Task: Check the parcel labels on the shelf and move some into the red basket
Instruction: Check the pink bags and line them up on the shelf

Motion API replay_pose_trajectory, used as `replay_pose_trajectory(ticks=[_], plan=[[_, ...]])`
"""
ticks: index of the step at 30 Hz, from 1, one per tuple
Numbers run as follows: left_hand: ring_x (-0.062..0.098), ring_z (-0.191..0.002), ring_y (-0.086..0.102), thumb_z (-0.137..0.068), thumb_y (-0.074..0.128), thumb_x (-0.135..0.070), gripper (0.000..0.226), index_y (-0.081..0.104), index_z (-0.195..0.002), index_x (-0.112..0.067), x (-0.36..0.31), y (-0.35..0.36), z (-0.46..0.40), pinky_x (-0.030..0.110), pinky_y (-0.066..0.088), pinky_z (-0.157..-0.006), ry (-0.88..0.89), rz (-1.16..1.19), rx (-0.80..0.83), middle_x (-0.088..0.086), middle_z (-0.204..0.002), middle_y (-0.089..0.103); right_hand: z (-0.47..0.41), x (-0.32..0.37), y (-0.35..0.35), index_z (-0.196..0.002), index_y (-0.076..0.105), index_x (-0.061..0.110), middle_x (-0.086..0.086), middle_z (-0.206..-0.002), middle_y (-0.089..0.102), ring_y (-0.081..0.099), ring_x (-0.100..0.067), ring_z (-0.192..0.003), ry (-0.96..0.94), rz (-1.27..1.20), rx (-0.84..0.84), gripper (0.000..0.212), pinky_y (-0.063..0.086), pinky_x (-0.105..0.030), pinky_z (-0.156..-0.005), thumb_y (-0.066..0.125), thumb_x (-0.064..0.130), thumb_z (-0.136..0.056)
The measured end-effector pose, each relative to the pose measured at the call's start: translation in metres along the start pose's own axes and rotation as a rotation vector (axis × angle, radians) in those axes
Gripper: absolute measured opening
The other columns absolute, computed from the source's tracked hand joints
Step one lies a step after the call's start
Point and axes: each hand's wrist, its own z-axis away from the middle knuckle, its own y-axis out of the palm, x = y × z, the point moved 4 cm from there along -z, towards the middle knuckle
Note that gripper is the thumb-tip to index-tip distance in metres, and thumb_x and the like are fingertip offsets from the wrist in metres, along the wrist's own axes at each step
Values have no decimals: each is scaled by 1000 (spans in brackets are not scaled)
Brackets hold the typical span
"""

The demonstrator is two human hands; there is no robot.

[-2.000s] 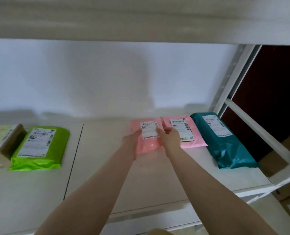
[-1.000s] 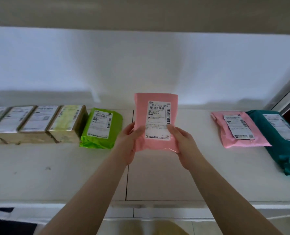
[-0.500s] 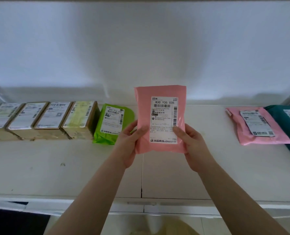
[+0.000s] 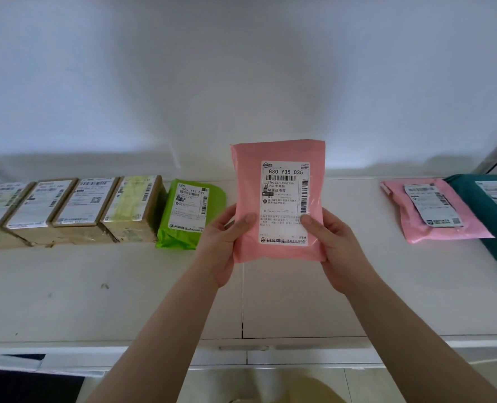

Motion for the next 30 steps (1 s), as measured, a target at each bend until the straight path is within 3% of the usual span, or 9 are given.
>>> replay_pose_trajectory(ticks=[5, 18, 26, 30], plan=[[35, -116, 63, -73, 73, -12, 62, 58, -133, -9, -1, 2, 2, 55, 49, -99, 7, -13, 12, 13, -122, 69, 2, 3, -1, -124, 68, 12, -11, -123, 72, 67, -33, -117, -16, 1, 0, 38, 53, -50, -99, 65, 19, -86], [26, -105, 69, -72, 73, -12, 65, 56, -135, -10, -9, 8, 6, 46, 56, -90, 53, -6, 9, 11, -119, 71, 0, 9, 2, -118, 70, 12, -12, -120, 73, 70, -29, -110, -50, -23, 20, 35, 56, -43, -94, 65, 17, -84], [30, -113, 66, -72, 73, -15, 64, 57, -134, -12, -8, 7, 6, 49, 54, -94, 38, -7, -7, 10, -121, 70, -3, 7, 2, -119, 70, 12, -12, -121, 73, 69, -30, -111, -31, -22, 5, 38, 57, -45, -94, 67, 20, -82], [30, -111, 67, -67, 79, -24, 69, 59, -132, -14, -4, 0, 1, 51, 53, -94, 32, -42, -72, 8, -120, 71, -6, 0, 3, -119, 71, 13, -9, -116, 75, 73, -25, -104, 14, -25, -36, 34, 60, -40, -86, 66, 20, -86]])
